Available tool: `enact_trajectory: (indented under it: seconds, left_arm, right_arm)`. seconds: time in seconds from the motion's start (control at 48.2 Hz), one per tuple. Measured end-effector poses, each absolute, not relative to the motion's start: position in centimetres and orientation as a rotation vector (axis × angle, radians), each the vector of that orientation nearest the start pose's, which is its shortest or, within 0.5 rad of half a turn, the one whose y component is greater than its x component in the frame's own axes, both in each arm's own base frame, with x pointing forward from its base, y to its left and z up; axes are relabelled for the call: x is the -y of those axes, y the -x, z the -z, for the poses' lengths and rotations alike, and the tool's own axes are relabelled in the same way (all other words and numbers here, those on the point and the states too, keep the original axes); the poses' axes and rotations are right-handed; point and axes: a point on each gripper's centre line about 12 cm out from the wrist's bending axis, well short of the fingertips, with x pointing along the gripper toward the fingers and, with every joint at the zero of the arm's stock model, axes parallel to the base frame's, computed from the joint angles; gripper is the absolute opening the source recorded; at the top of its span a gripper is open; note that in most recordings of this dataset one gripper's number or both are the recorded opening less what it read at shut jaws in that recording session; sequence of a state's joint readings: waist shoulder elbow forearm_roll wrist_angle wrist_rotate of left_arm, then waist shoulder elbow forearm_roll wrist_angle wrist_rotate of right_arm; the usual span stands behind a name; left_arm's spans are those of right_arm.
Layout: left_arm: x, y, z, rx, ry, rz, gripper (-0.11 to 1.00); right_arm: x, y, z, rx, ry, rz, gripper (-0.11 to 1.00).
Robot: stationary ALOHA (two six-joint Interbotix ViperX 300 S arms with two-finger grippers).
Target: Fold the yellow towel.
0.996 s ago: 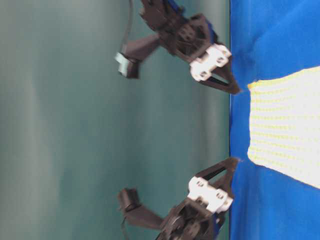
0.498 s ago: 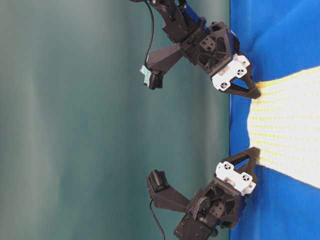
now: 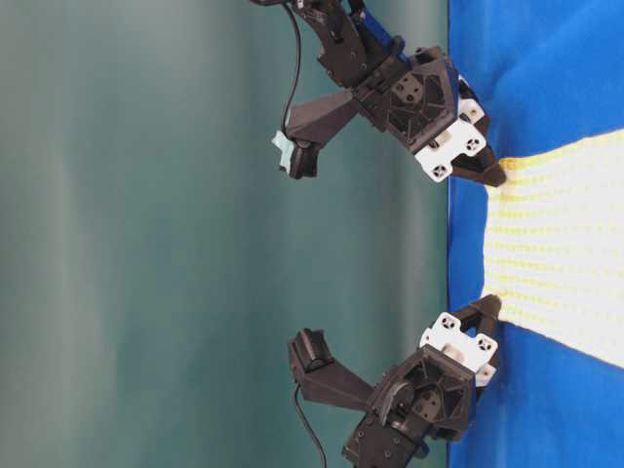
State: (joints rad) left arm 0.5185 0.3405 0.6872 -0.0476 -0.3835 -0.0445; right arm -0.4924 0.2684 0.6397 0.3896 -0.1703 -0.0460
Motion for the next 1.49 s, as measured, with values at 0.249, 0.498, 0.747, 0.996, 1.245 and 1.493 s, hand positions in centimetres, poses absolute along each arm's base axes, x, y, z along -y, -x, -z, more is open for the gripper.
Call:
enact_trajectory:
  seconds: [0.249, 0.498, 0.747, 0.996, 1.245, 1.493]
  left_arm:
    - [-19.7, -34.3, -6.9, -0.621, 0.237, -0.539, 0.04]
    - [-19.4, -34.0, -10.4, -0.553, 0.197, -0.531, 0.04]
    - [-19.3, -33.8, -10.5, -0.554, 0.194, -0.530, 0.04]
    - [-17.5, -33.7, -11.8, -0.531, 0.182, -0.492, 0.04]
    - [-13.7, -33.1, -14.4, -0.482, 0.156, -0.412, 0.04]
    - [-8.3, -33.1, -15.3, -0.471, 0.135, -0.271, 0.04]
  right_arm:
    - [19.9, -35.5, -9.2, -0.630, -0.469, 0.651, 0.07]
    - [19.8, -35.1, -11.2, -0.586, -0.458, 0.648, 0.07]
    - [19.8, -35.0, -11.5, -0.577, -0.456, 0.648, 0.07]
    - [18.2, -35.1, -12.6, -0.564, -0.442, 0.611, 0.07]
    - [14.4, -34.8, -14.9, -0.531, -0.415, 0.525, 0.07]
    - [8.8, -34.4, -16.3, -0.526, -0.383, 0.388, 0.07]
